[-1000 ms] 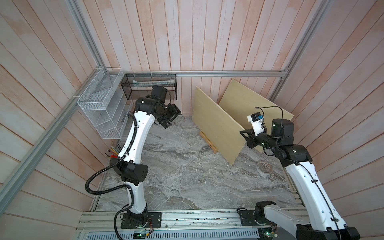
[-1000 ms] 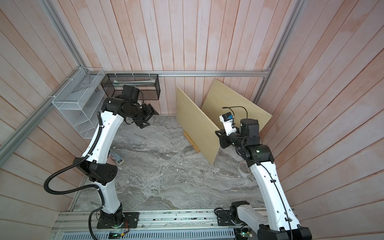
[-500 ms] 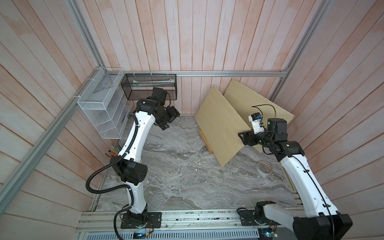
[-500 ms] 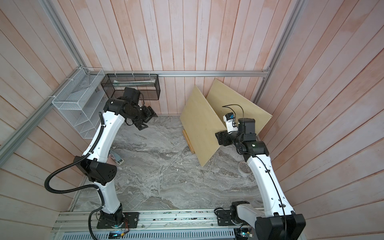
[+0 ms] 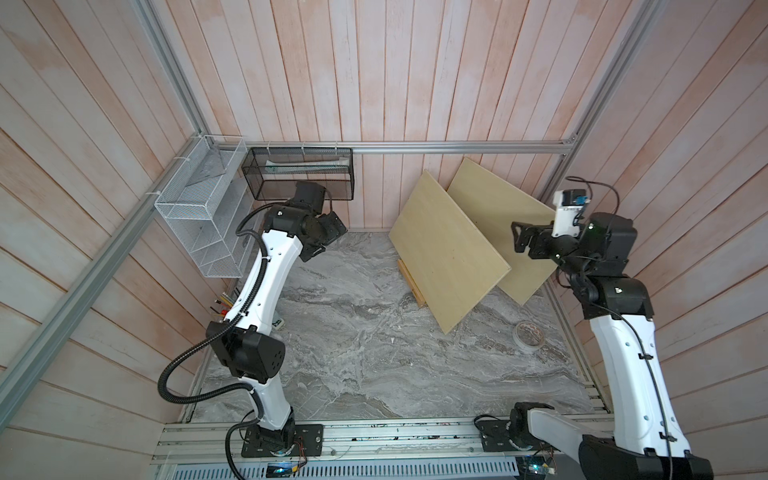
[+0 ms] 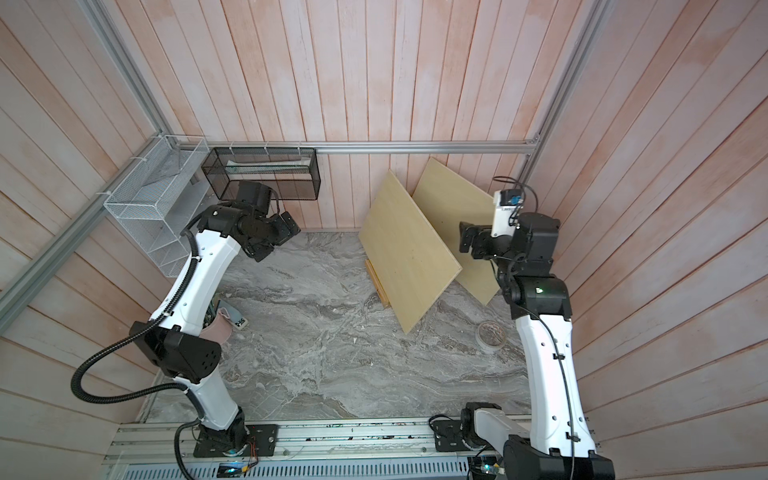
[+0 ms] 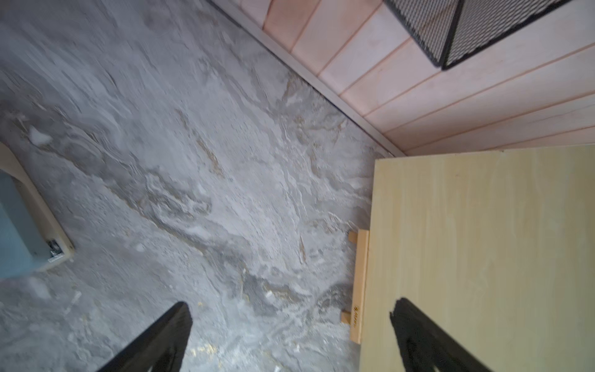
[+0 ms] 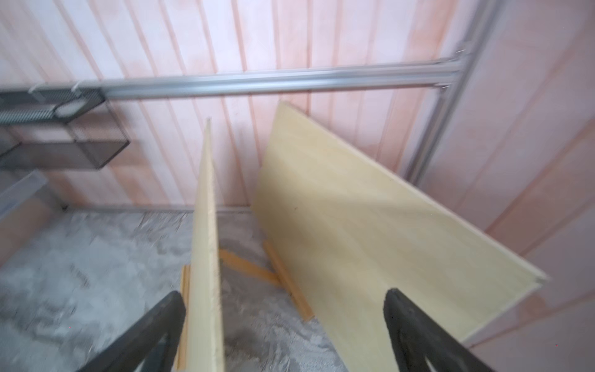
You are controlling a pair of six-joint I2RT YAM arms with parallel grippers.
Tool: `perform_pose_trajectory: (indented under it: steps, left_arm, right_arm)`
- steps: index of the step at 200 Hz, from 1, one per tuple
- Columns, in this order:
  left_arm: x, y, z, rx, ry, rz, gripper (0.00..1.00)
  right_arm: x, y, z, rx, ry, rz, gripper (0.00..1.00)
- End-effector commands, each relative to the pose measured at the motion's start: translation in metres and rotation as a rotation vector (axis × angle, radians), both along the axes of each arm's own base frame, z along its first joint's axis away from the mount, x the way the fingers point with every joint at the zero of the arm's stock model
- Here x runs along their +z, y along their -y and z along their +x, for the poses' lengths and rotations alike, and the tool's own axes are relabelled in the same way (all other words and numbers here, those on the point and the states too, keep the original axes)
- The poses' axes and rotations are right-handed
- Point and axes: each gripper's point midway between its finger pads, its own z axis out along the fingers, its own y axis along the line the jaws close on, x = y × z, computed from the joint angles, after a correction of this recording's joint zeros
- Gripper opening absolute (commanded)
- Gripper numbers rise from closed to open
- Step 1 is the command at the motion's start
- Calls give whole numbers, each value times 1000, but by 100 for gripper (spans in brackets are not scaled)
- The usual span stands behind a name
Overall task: Assemble the easel
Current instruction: Adjust the drawing board on the easel, then reset both arms
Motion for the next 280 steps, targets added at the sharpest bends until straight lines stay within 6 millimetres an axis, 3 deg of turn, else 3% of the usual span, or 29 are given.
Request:
perform_pose_trajectory:
  steps: [1,40,76,100,117,132,156,189,206,220,230,244,259,269,280]
  left_arm:
    - [22,-43,8,82,225,238,100]
    - [-8,-93,-23,206,430,468,100]
    - [-63,-118,-28,188,272,527,100]
    - [-92,-128,-27,170,198,637,100]
    - [-114,-136,-30,196,163,620,100]
    - [-130,-146,-33,227,147,555,100]
    - [-149,-156,-34,257,160,526,100]
    - [-172,-153,-22,199,194,556,100]
    - [-183,-153,-19,187,220,580,100]
    - [-188,-151,-17,172,258,592,100]
    - [-188,-147,-15,142,296,603,100]
    - [-189,-141,-14,89,335,638,100]
    - [-188,-137,-13,61,373,659,100]
    - [-181,-135,-14,51,421,669,100]
    - [-174,-132,-18,37,482,679,100]
  right_arm:
    - [-30,43,18,-195,-73,121,98]
    - [-128,63,33,-275,-236,272,98]
    - [-217,69,29,-347,-353,349,98]
    - [-253,66,25,-343,-321,360,98]
    - [-261,65,21,-334,-238,312,98]
    - [-256,62,16,-330,-118,250,98]
    - [-257,47,13,-265,6,113,98]
    - [-305,37,28,-217,-103,43,98]
    - [-320,33,33,-217,-95,-7,98]
    - [-319,28,40,-190,-101,-63,98]
    - [-307,25,39,-181,-17,-100,98]
    - [-303,28,31,-207,83,-79,98]
    - [-315,15,16,-129,65,-97,98]
    - [-299,9,3,-100,193,-97,98]
    - [-298,12,-2,-109,213,-89,98]
